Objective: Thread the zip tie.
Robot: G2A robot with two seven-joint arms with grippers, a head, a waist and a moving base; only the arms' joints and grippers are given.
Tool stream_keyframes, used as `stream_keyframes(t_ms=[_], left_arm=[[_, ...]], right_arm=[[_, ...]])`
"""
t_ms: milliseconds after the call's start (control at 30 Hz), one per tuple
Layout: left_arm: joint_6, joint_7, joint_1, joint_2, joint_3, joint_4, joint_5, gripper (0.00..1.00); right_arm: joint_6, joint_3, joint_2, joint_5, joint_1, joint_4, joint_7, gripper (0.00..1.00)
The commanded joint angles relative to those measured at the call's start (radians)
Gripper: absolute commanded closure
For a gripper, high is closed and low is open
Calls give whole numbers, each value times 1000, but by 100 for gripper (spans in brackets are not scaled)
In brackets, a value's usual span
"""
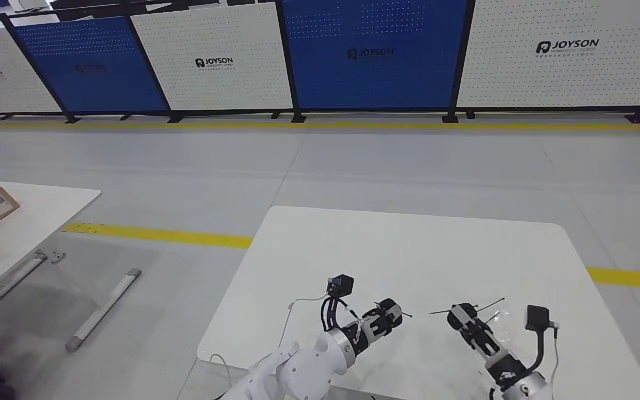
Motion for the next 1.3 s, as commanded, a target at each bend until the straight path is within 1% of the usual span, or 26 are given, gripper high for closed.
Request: stream_keyframes(t_ms=[0, 33, 67, 133, 167, 467, 500, 567, 667, 733, 800, 833, 867, 1167, 1233, 1267], left_arm=[[-18, 31, 1, -1, 4, -3, 16, 100], [-18, 42, 3, -3, 10, -4, 22, 100], [-14, 40, 2, -4, 19, -3, 29, 100], [-6, 43, -3, -6, 26, 2, 35, 100], [-6, 43, -3, -6, 26, 2, 35, 100], [-6, 43, -3, -6, 26, 2, 35, 100], [-6, 43, -3, -6, 26, 2, 35, 100], [-6, 43, -3, -6, 26, 2, 35, 100], [-6, 43, -3, -6, 26, 2, 35, 100], [-6, 43, -3, -6, 26, 2, 35, 100], [-6, 43, -3, -6, 26, 2, 35, 100], [-6, 43, -3, -6, 26, 2, 35, 100], [-6, 43, -3, -6, 26, 2, 35, 100], [-6, 43, -3, -6, 26, 2, 35, 100], [-12, 73, -1, -8, 23, 5, 29, 100], [-6, 99, 0, -9, 23, 6, 38, 100]], right_arm=[[-27, -30, -8, 5, 1, 12, 7, 100], [-40, -40, -12, 16, 7, 24, 9, 100], [-57, -49, -18, 27, 16, 38, 3, 100], [-73, -57, -26, 28, 27, 61, -32, 100], [-70, -67, -31, 17, 35, 73, -51, 100], [-70, -67, -31, 17, 35, 73, -51, 100], [-65, -64, -32, 13, 35, 74, -62, 100], [-42, -63, -38, -25, 30, 67, -118, 100], [-35, -71, -45, -58, 8, 54, -167, 100], [-21, -73, -49, -111, -13, 44, -214, 100], [-8, -78, -52, -150, -28, 36, -238, 100], [3, -77, -55, -183, -35, 31, -270, 100], [5, -77, -56, -191, -36, 29, -280, 100], [5, -77, -56, -191, -36, 29, -280, 100], [5, -77, -56, -191, -36, 29, -280, 100], [5, -77, -56, -191, -36, 29, -280, 100]])
